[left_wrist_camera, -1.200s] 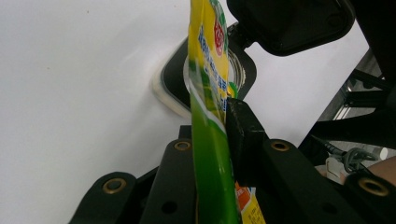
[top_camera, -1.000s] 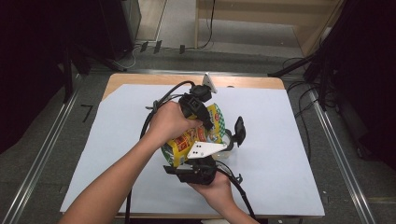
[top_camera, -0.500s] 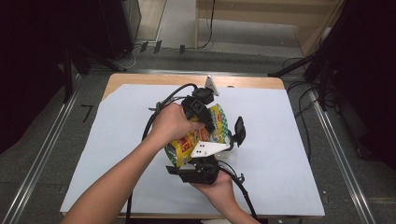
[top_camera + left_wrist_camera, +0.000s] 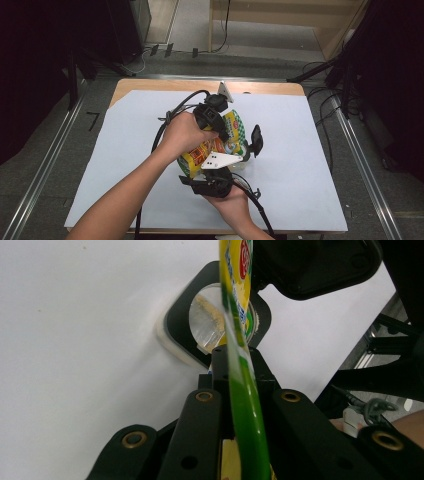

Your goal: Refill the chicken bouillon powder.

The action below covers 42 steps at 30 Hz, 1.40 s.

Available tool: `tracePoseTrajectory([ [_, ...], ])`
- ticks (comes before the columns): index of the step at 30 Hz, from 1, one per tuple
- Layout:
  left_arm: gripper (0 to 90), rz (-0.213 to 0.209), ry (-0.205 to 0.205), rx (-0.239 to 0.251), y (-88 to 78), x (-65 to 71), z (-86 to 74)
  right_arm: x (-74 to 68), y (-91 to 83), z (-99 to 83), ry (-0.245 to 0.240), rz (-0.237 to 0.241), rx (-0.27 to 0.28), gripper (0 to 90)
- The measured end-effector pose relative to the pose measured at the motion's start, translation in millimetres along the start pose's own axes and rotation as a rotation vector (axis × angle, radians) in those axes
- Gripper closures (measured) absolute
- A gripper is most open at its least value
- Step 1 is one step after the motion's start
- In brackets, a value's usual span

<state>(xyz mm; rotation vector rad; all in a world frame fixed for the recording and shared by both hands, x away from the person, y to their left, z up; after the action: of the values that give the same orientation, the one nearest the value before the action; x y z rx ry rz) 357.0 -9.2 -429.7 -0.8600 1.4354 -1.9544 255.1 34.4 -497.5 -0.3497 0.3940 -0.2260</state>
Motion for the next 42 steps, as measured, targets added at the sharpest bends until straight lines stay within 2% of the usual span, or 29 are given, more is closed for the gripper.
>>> tracePoseTrajectory([
  [3, 87.9, 0.0, -0.011, -0.004, 0.4, -2.8, -0.2, 0.2, 0.5, 0.1, -0.006, -0.021, 0.0, 54.9],
  [9, 88.0, -0.01, -0.023, 0.001, 1.2, -3.6, -0.1, 2.3, 0.0, -1.3, 0.013, -0.042, -0.013, 61.2],
  [13, 87.6, -0.016, -0.027, -0.005, -0.3, -4.2, -0.1, -1.1, -1.6, 0.8, 0.028, -0.003, 0.003, 66.0],
  [19, 85.6, -0.029, -0.031, -0.018, -3.0, -9.8, 2.8, -7.7, -2.5, 8.2, 0.045, 0.08, 0.046, 67.4],
  [25, 84.3, -0.064, -0.027, -0.04, -2.4, -12.7, 7.0, -11.6, -6.2, 14.4, 0.065, 0.113, 0.066, 68.3],
  [34, 83.8, 0.003, 0.013, -0.068, 3.2, -8.9, 12.4, -10.7, -6.8, 14.3, 0.088, 0.127, 0.058, 68.4],
  [42, 84.7, 0.027, 0.011, -0.093, 4.0, -8.2, 16.2, -10.4, -7.0, 14.7, 0.006, 0.068, 0.028, 66.6],
])
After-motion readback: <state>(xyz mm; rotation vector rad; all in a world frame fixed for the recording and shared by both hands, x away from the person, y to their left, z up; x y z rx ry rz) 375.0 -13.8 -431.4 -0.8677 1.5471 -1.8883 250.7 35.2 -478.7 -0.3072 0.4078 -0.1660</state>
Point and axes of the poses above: each handheld gripper's, and its own axes: y roughly forward along the jaws, z roughly out of its top, x roughly to its right, the point moved 9 cm from there along y, roughly forward along the jaws, and after that the axes turned 11 degrees about z, right-handed, at the moved point
